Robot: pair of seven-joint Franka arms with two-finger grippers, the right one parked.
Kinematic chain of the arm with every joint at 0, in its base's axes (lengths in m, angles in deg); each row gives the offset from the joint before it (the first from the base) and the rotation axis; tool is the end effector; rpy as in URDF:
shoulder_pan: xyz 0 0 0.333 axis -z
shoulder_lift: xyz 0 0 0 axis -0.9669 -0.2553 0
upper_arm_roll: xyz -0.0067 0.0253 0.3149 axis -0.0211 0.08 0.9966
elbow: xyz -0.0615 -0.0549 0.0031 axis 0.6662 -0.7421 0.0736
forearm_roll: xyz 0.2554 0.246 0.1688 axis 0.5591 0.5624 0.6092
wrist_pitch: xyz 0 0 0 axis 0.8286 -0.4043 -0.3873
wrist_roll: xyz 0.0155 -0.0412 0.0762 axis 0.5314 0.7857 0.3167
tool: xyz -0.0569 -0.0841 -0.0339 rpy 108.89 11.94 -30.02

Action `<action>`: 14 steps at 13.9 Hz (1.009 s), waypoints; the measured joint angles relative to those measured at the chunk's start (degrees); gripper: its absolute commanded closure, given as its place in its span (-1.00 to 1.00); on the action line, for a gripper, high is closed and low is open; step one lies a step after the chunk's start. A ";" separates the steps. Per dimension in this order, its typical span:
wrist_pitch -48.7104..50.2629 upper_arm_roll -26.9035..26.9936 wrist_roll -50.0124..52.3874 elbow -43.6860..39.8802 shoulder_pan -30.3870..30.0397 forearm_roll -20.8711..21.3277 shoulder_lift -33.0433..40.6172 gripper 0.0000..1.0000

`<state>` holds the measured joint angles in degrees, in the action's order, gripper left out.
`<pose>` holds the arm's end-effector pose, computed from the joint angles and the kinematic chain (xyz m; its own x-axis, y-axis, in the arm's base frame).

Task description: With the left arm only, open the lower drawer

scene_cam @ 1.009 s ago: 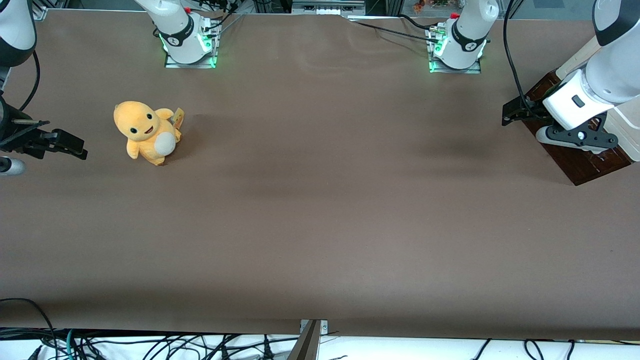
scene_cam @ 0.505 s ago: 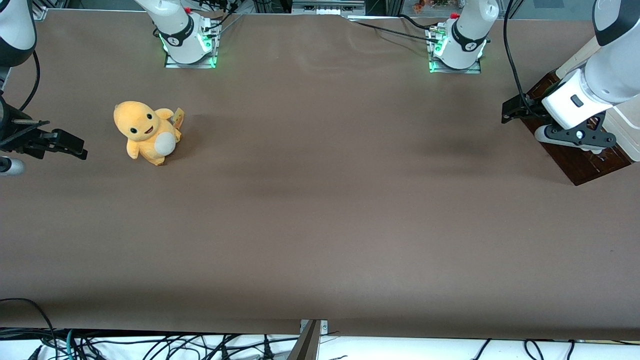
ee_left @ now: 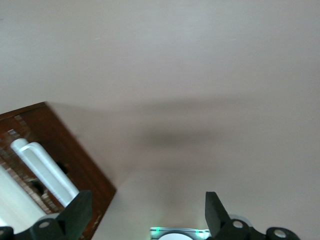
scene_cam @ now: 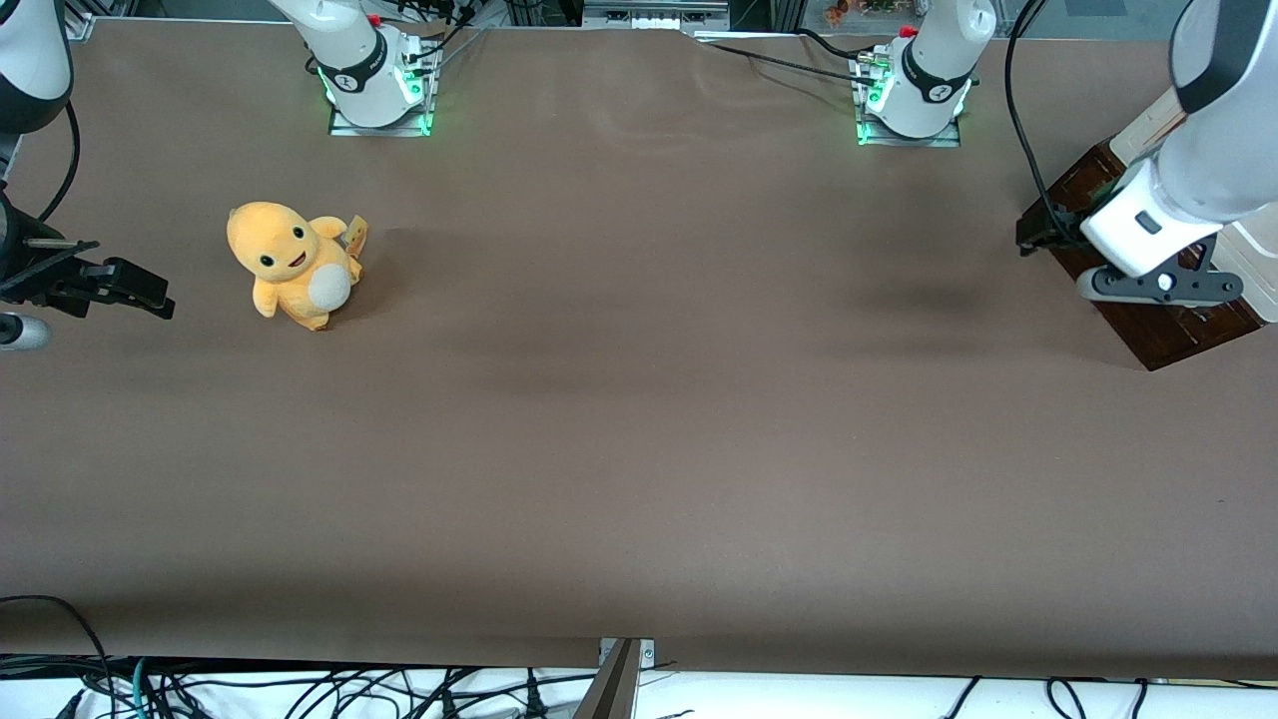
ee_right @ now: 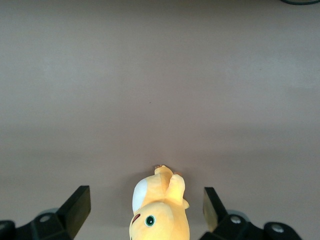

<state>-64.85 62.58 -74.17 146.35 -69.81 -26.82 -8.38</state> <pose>0.5538 -0.0407 0.5352 0.9742 -0.0143 -0.2252 -0.0491 -0.9875 -0.1497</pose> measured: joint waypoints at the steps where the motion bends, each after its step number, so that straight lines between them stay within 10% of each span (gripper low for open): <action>1: 0.53 -0.10 1.44 0.04 0.08 2.25 -1.09 -1.00; 14: 18.80 -1.62 32.37 0.84 2.07 32.06 -25.49 -1.00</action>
<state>-46.06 60.96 -41.79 147.19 -67.74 5.24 -33.87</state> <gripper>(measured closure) 0.000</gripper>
